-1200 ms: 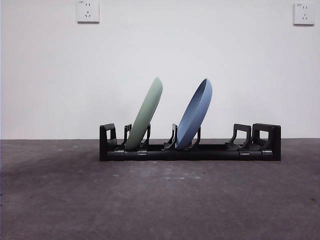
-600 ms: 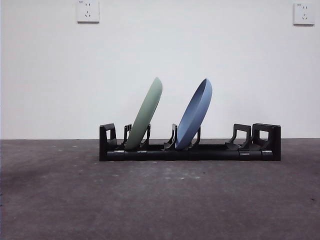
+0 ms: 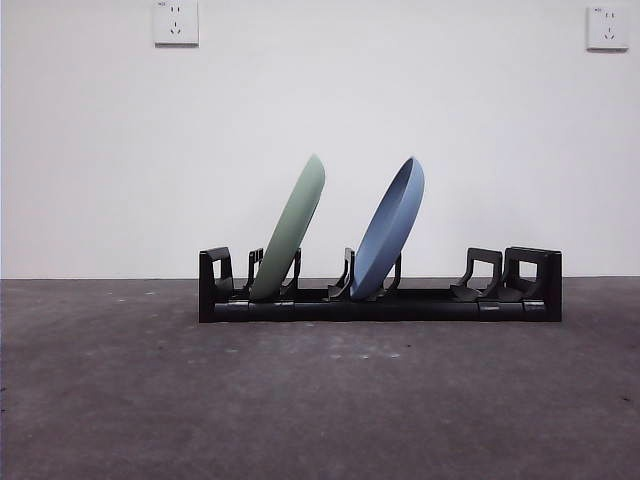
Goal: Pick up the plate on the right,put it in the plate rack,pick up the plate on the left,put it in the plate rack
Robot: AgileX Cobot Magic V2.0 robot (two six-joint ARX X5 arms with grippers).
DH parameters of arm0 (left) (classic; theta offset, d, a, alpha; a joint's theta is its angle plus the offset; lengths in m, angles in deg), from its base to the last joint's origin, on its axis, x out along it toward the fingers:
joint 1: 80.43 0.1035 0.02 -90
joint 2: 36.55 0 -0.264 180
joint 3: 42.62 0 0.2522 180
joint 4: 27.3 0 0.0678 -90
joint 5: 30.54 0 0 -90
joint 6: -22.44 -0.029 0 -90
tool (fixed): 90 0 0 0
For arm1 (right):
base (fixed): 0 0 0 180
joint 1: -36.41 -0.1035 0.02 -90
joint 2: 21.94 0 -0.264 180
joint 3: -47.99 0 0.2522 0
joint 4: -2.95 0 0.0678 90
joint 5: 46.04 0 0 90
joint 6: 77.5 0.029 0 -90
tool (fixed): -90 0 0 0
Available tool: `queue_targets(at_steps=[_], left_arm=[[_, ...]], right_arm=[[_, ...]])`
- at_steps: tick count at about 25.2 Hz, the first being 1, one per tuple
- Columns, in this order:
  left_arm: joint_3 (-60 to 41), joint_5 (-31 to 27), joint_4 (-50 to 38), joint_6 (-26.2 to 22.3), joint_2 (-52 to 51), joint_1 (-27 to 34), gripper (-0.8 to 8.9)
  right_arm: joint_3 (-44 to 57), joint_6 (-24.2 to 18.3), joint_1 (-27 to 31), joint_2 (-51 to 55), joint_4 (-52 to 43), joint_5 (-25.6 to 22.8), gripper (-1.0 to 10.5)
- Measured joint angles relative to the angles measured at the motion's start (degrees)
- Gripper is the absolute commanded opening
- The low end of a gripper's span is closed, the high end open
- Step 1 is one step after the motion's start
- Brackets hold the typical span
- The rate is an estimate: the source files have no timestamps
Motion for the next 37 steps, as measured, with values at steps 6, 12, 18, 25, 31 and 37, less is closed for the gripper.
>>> queue_targets(at_steps=[6, 12, 18, 25, 31, 37], left_arm=[[0.0, 2.01, -0.26, 1.49, 0.87, 0.07, -0.03], [0.0, 2.01, -0.28, 1.51, 3.43, 0.07, -0.03], [0.0, 2.01, -0.28, 1.68, 5.49, 0.07, -0.03], [0.0, 2.03, -0.28, 1.86, 7.85, 0.07, -0.03], [0.0, 2.01, -0.26, 1.86, 9.44, 0.07, -0.03], [0.0, 2.01, -0.26, 1.86, 10.49, 0.07, -0.04]], right_arm=[[0.0, -0.02, -0.02, 0.0, 0.02, 0.0, 0.0], [0.0, 0.0, -0.02, 0.0, 0.0, 0.0, 0.0], [0.31, -2.95, 4.13, 5.29, -4.09, -4.94, 0.0], [15.91, -2.51, 20.83, 31.02, -29.7, -3.43, 0.0], [45.57, -3.06, 28.81, 49.64, -49.96, -3.76, 0.0], [66.05, -3.04, 28.89, 59.34, -60.33, -3.37, 0.0]])
